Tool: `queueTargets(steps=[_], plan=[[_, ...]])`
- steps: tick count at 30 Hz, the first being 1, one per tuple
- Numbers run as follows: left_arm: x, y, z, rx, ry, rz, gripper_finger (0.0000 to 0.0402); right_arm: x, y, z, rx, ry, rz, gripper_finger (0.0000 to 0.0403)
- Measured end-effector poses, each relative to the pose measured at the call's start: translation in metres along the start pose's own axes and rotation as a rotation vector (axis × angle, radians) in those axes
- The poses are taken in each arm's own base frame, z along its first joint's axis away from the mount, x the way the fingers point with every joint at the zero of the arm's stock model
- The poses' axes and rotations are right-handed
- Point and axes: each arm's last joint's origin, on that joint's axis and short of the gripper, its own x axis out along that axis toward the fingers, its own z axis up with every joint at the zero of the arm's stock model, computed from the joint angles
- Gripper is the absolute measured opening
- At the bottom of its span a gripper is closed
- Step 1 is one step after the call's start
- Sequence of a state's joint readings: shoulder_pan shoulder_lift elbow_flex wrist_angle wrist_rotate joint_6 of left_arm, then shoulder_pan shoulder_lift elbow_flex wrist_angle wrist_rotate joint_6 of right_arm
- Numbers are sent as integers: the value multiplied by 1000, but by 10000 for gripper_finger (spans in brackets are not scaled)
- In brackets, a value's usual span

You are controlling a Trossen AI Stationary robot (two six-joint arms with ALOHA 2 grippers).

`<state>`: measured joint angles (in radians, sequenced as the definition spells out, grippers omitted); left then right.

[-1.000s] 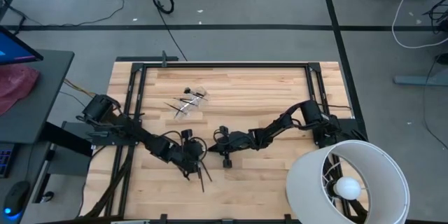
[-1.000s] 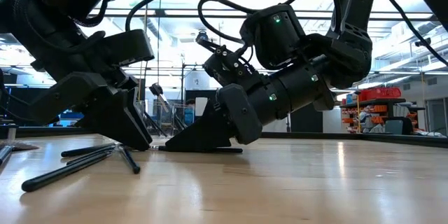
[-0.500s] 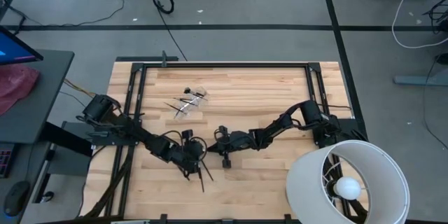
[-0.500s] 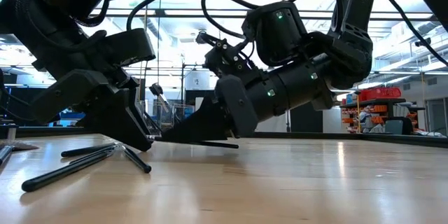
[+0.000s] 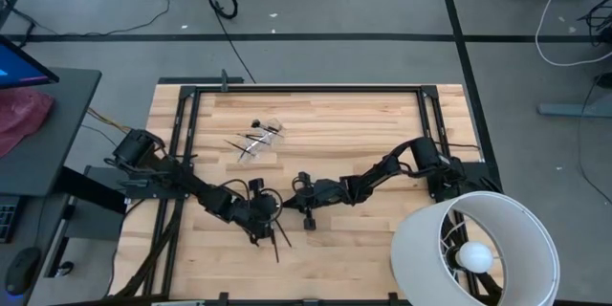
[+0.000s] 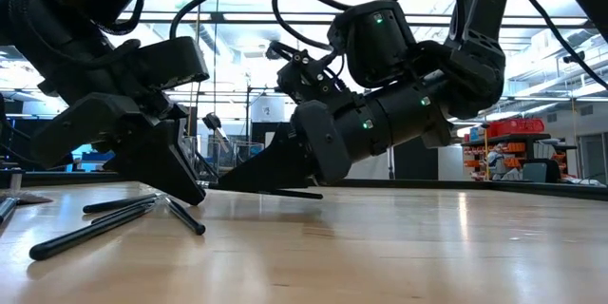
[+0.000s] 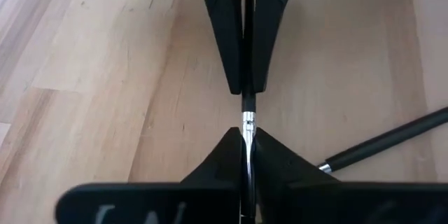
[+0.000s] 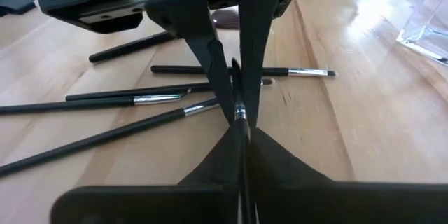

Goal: Put items in baskets/containers
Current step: Put the eyeshadow brush into the right section of the transparent organizer

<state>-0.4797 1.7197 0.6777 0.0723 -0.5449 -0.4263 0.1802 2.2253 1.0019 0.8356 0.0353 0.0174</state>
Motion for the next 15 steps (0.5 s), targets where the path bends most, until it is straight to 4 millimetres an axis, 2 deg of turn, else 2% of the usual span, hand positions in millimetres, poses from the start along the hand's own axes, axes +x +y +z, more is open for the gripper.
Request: queueTargets(steps=[5, 9, 12, 15], plan=[[-1, 0, 2, 53, 11, 5, 19, 0, 0, -2, 0, 16, -5, 55], [-11, 1, 15, 143, 108, 36, 15, 0, 1, -2, 14, 15, -14, 98], [-29, 7, 31, 224, 250, 91, 15, 0, 0, -3, 25, 30, -48, 129], [-55, 12, 58, 340, 394, 143, 20, 0, -1, -6, 24, 65, -68, 156]])
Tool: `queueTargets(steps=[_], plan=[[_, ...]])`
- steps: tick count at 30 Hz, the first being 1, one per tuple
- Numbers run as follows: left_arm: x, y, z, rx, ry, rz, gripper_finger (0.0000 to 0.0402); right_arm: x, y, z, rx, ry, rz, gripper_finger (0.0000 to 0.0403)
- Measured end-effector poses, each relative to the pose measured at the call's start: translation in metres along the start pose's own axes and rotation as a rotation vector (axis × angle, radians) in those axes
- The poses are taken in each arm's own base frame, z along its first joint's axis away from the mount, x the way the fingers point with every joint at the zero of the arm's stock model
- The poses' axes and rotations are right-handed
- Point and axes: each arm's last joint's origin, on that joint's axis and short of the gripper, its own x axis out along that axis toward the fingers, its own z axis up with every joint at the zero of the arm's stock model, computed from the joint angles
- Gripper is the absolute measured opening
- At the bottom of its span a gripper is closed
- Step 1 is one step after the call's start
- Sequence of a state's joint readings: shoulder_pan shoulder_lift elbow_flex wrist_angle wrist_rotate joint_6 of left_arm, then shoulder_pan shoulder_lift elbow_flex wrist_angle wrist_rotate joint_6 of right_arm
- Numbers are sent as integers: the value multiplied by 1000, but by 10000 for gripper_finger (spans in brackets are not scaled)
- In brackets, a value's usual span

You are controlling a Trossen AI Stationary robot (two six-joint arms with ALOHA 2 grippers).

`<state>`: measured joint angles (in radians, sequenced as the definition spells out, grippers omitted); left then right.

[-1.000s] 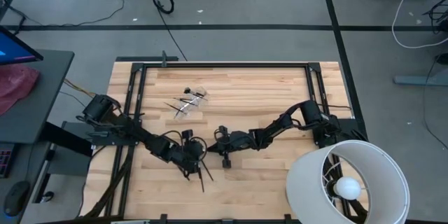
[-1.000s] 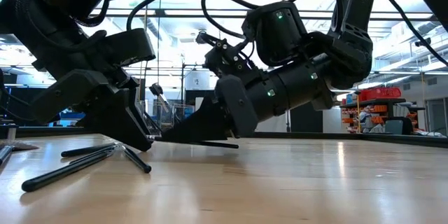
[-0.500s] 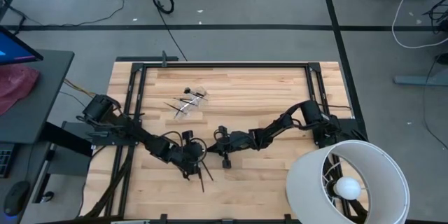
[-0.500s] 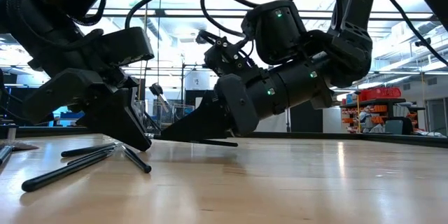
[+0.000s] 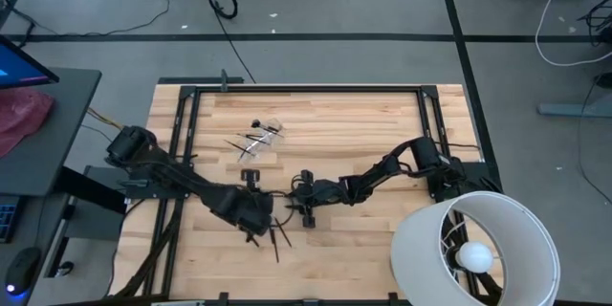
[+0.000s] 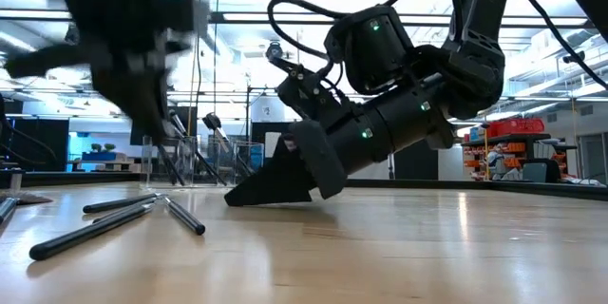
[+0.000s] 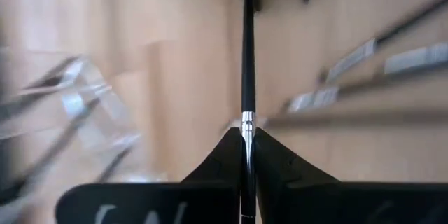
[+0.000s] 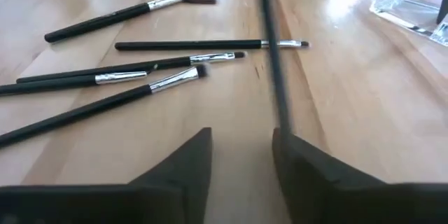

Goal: Put items in baskets/containers
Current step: Put the eyeshadow brush into the right section of the transparent organizer

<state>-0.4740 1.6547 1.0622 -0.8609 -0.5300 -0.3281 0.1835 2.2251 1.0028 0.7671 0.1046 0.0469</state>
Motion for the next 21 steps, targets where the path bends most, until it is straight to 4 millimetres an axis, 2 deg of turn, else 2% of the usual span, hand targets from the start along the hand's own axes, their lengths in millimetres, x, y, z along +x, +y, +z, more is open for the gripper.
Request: queueTargets(steps=[5, 7, 9, 11, 13, 16, 21], plan=[[-66, 46, 21, 179, 187, 66, 17, 0, 0, -1, 25, 23, 3, 188], [-86, 71, 27, 197, 242, 71, 17, 0, 0, -1, 33, 20, 6, 195], [-93, 95, 35, 196, 226, 42, 17, 0, 1, 0, 36, 11, 7, 198], [-94, 115, 42, 236, 195, -2, 19, 0, 1, 0, 39, 3, 8, 199], [-89, 137, 43, 278, 233, 39, 19, 0, 1, 0, 42, 2, 9, 198], [-69, 168, 42, 263, 320, 108, 18, 0, 1, 0, 42, 2, 8, 194], [-32, 212, 34, 178, 466, 100, 18, 0, 1, 0, 41, 6, 8, 189]])
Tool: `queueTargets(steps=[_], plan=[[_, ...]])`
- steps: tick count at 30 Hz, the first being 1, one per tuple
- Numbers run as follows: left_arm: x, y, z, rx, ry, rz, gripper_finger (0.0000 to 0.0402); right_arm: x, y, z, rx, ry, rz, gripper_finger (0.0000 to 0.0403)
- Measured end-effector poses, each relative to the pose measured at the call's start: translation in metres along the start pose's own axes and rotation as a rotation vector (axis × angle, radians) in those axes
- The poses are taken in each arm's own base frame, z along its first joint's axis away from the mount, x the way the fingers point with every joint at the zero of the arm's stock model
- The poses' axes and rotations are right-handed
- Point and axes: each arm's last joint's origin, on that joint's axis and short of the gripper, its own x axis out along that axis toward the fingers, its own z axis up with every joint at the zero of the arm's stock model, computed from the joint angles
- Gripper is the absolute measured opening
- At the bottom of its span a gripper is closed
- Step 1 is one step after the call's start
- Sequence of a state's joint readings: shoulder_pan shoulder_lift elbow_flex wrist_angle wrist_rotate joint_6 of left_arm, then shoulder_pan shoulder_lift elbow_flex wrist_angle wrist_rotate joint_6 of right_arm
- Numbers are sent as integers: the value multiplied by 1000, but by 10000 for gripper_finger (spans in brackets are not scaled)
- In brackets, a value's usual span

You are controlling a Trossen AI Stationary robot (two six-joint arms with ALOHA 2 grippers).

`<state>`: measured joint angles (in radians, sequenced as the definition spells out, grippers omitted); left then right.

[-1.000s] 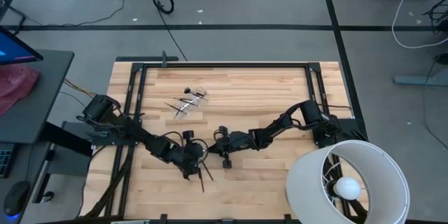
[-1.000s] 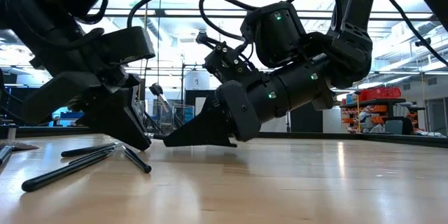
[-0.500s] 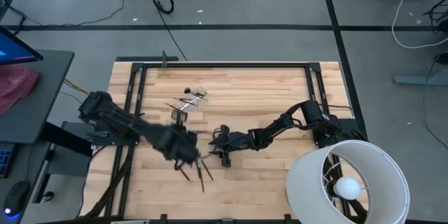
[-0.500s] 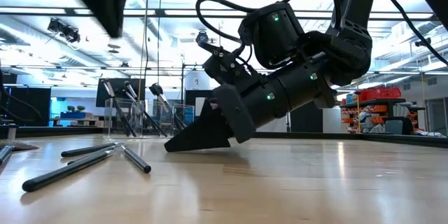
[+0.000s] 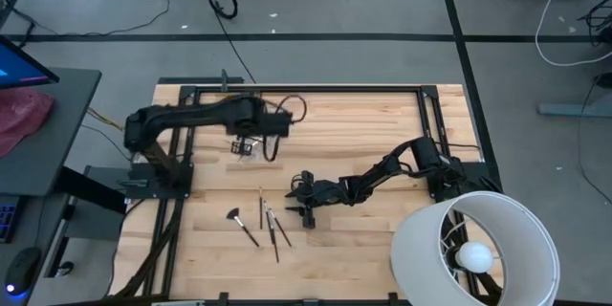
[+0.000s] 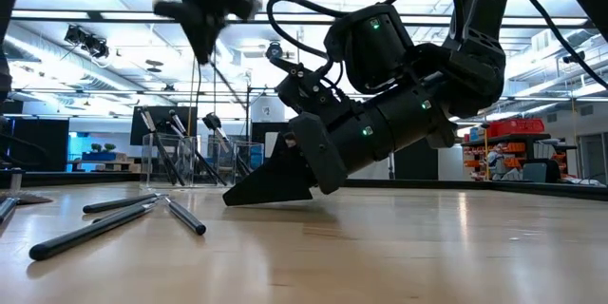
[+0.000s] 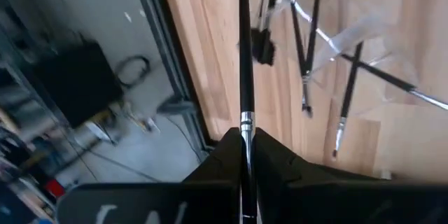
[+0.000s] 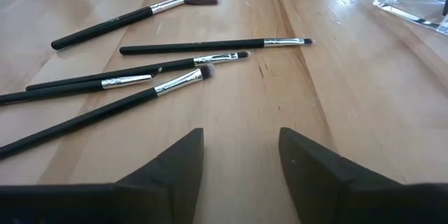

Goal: Put items in baskets/containers
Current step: Put the eyeshadow brush into the right section of the transparent organizer, then put the eyeshadow brush into the middle section of the transparent organizer

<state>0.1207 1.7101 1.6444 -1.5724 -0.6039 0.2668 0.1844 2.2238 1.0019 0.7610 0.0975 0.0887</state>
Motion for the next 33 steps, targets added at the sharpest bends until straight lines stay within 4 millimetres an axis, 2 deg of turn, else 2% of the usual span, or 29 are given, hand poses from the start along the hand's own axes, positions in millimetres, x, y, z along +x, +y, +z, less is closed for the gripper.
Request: queueTargets(steps=[4, 9, 13, 18, 22, 26, 33], plan=[[30, 15, 8, -29, 93, -40, 18, 0, 0, 0, -1, 3, 0, 189], [63, 17, 27, 8, 184, -76, 18, 0, 0, -1, -1, 12, -1, 189], [82, 13, 43, 38, 201, -82, 18, 0, 0, -1, 3, 12, -1, 189], [95, 8, 54, 60, 226, -87, 25, 0, 0, -1, 4, 13, -2, 189], [100, 7, 58, 56, 221, -90, 58, 0, 0, -1, 4, 13, -2, 189], [100, 7, 60, 40, 200, -80, 108, 0, 0, -1, 5, 13, -2, 189], [77, -3, 56, 96, 241, -55, 171, 0, 0, -2, 6, 16, -2, 189]])
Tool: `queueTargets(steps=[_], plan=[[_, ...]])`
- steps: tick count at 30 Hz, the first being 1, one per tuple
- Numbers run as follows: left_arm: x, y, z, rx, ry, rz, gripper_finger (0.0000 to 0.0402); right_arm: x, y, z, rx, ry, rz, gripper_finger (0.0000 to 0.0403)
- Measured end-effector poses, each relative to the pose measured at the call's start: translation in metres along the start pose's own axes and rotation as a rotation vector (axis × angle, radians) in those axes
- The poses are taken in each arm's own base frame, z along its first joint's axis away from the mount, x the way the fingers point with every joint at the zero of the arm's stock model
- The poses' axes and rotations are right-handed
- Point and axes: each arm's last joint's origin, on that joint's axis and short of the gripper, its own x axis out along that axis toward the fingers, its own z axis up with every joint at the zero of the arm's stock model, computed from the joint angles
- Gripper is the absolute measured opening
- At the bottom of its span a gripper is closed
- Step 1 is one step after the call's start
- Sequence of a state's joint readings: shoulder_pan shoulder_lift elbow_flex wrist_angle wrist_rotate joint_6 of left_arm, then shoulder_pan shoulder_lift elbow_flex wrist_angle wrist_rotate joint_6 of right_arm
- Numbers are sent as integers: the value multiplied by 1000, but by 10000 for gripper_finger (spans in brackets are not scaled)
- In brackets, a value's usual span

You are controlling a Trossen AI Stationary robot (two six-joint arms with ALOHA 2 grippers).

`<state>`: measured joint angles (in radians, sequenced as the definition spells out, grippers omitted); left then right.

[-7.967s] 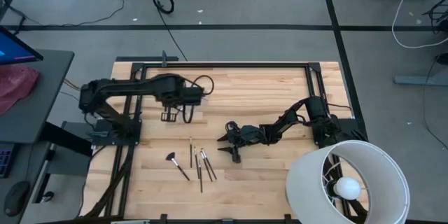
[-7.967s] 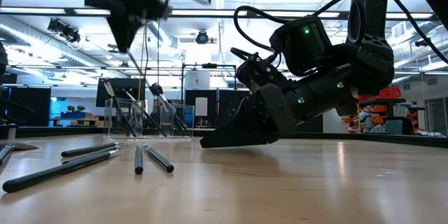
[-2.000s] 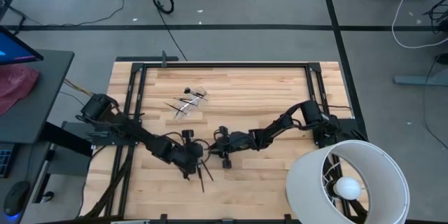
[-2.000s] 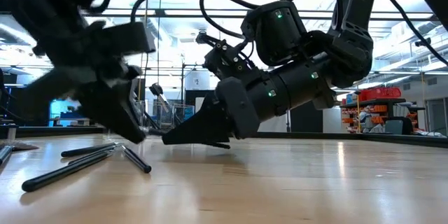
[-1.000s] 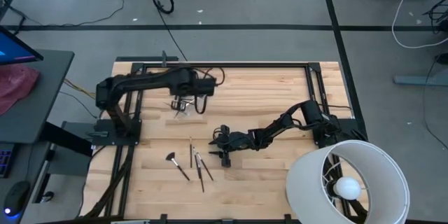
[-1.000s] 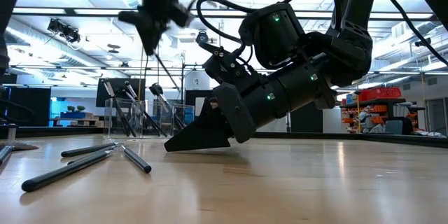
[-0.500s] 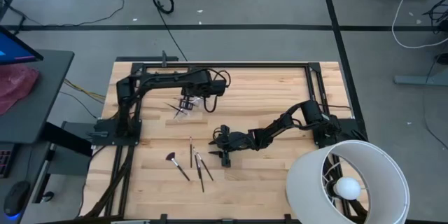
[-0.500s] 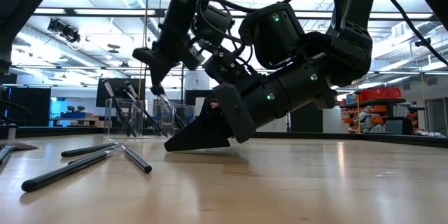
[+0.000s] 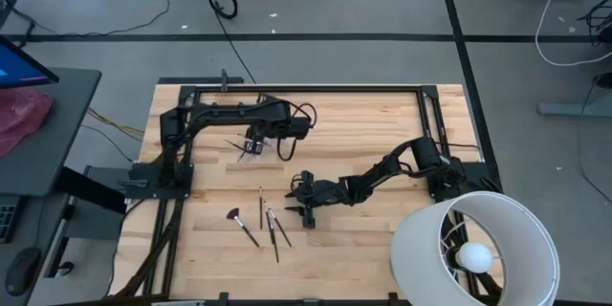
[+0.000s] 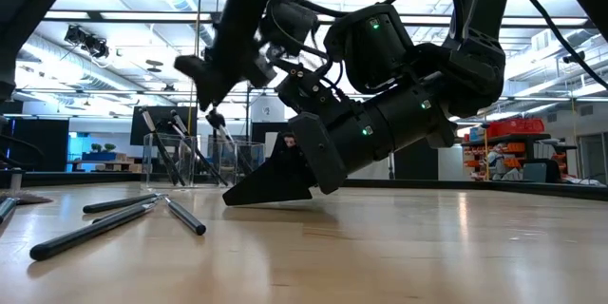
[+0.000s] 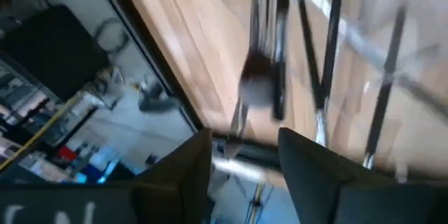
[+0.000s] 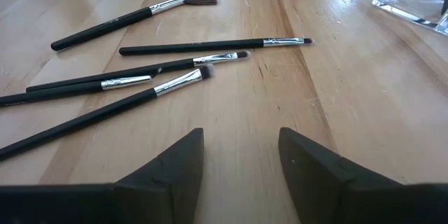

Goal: Put items in baskets/containers
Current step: Put the eyeshadow brush into the middle section of the transparent organizer

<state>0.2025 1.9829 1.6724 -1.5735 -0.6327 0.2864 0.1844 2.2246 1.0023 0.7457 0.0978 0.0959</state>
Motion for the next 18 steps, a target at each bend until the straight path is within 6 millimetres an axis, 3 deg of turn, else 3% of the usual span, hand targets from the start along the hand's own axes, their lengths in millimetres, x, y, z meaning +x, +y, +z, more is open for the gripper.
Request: queueTargets(steps=[6, 14, 18], plan=[[-44, -4, -20, -82, -158, 31, 176, 0, 0, 0, 0, 2, 0, 189], [-93, -17, -76, -297, -414, -187, 172, 0, 0, -1, 45, 8, 0, 189], [-112, -27, -101, -318, -514, -231, 168, 0, 0, -1, 53, 6, 1, 189]])
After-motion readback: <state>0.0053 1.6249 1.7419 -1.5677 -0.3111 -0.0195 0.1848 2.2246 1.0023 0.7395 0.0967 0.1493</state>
